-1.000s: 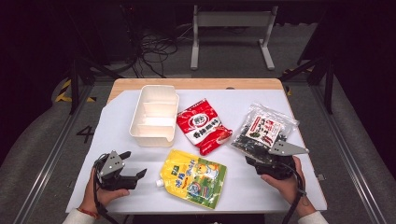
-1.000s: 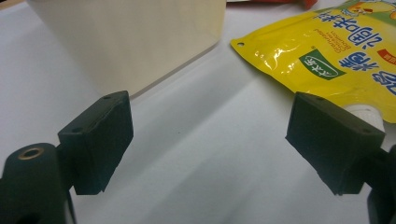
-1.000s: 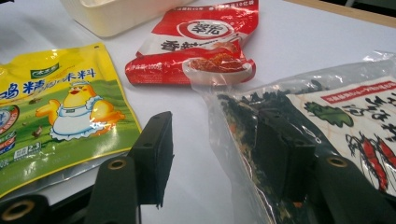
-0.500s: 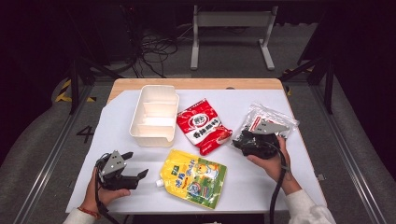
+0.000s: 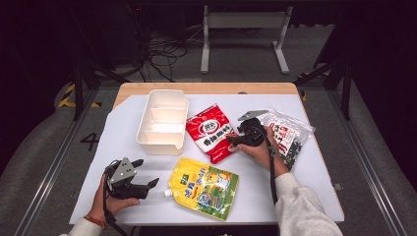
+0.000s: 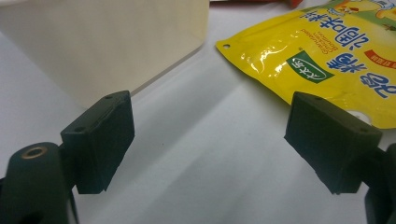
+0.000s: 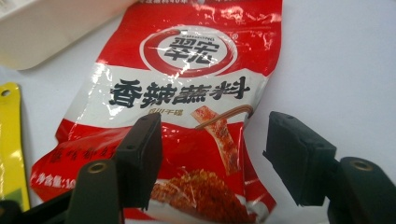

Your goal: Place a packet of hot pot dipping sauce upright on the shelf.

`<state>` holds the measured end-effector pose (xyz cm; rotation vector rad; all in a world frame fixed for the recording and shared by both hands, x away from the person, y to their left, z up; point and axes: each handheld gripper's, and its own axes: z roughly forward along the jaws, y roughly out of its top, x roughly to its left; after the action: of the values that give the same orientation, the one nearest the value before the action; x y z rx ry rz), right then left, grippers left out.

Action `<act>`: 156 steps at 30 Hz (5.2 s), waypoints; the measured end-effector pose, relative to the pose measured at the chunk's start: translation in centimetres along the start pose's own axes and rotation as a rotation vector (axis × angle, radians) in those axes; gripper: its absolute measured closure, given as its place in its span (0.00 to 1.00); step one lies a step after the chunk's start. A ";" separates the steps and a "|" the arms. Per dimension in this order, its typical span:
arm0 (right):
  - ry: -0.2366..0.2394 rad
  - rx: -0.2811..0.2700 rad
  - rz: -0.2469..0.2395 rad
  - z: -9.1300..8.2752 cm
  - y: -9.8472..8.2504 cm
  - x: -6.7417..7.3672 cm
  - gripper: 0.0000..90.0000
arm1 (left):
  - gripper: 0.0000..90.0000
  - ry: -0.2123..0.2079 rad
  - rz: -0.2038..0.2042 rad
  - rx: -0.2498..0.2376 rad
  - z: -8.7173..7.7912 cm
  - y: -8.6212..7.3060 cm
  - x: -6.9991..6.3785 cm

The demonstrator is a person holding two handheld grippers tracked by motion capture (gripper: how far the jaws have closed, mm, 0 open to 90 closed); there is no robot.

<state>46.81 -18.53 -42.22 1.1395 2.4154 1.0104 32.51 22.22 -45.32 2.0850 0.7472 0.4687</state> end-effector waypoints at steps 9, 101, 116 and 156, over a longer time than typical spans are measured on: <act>0.077 0.101 0.103 2.1 0.6 -1.4 0.32 | 0.18 -0.012 0.009 0.001 0.5 0.4 -0.1; 0.284 -0.475 -0.062 -4.9 -1.4 7.8 0.77 | 1.00 -0.203 0.083 -0.280 3.6 13.4 -0.3; 0.096 -0.333 -0.175 -8.5 -4.5 5.9 0.42 | 1.00 -0.165 0.102 -0.322 1.3 14.3 2.3; -0.030 -0.194 -0.025 -10.7 -11.5 4.0 0.35 | 1.00 0.024 0.184 -0.190 5.4 18.6 15.1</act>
<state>32.22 -25.64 -42.44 1.0475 2.2460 1.1814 53.25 20.38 -32.24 1.9796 0.5046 0.6419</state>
